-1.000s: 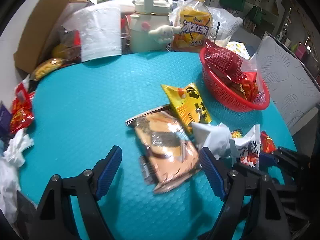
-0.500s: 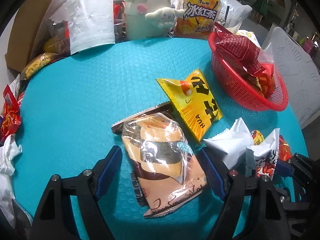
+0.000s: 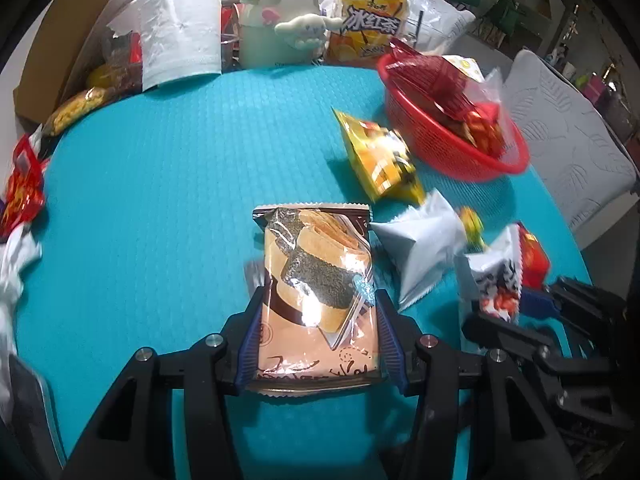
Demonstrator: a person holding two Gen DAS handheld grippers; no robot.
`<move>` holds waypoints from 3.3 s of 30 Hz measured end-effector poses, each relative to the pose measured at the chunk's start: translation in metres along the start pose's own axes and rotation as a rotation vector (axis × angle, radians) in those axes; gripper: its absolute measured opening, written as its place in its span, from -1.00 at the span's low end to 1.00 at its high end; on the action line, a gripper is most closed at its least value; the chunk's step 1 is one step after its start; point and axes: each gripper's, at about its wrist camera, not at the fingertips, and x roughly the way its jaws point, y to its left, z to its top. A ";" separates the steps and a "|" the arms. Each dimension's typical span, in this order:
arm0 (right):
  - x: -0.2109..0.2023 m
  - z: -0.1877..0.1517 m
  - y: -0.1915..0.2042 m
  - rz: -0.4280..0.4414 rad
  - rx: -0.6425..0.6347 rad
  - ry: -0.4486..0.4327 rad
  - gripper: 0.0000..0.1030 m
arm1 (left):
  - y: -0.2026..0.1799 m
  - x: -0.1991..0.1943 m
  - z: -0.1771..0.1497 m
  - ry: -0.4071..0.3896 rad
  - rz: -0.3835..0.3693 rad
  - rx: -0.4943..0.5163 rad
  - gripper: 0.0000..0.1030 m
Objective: Organize snacks
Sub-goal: 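Grasp the brown cracker packet with left gripper while right gripper grasps white printed snack bag, then lift the cracker packet and white snack bag and carry both over the basket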
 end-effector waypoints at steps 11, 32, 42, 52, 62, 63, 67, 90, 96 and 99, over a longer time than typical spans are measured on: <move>-0.019 -0.030 0.013 0.032 -0.008 0.031 -0.32 | -0.013 -0.038 -0.057 0.051 -0.009 0.038 -0.02; -0.041 -0.064 0.034 0.037 -0.025 0.056 -0.24 | -0.047 -0.041 -0.087 0.023 0.078 0.128 0.26; -0.037 -0.065 0.034 0.044 -0.001 0.050 -0.29 | -0.035 -0.046 -0.088 -0.032 0.038 0.067 -0.04; -0.044 -0.072 0.037 0.065 0.025 0.035 -0.39 | -0.037 -0.059 -0.098 -0.032 -0.021 0.051 -0.04; -0.072 -0.083 0.038 0.071 0.049 -0.013 -0.39 | -0.053 -0.082 -0.110 -0.074 -0.068 0.065 -0.04; -0.075 -0.084 0.039 0.070 0.049 -0.019 -0.39 | -0.054 -0.084 -0.111 -0.077 -0.073 0.066 -0.04; -0.088 -0.090 0.041 0.071 0.054 -0.045 -0.39 | -0.062 -0.092 -0.112 -0.094 -0.095 0.074 -0.04; -0.144 -0.048 0.022 0.033 0.009 -0.191 -0.39 | -0.094 -0.121 -0.046 -0.224 -0.188 0.123 -0.04; -0.147 -0.016 0.010 0.026 -0.015 -0.222 -0.39 | -0.095 -0.120 -0.011 -0.267 -0.167 0.125 -0.04; -0.146 -0.001 0.001 0.018 -0.020 -0.234 -0.39 | -0.097 -0.115 0.006 -0.283 -0.160 0.133 -0.04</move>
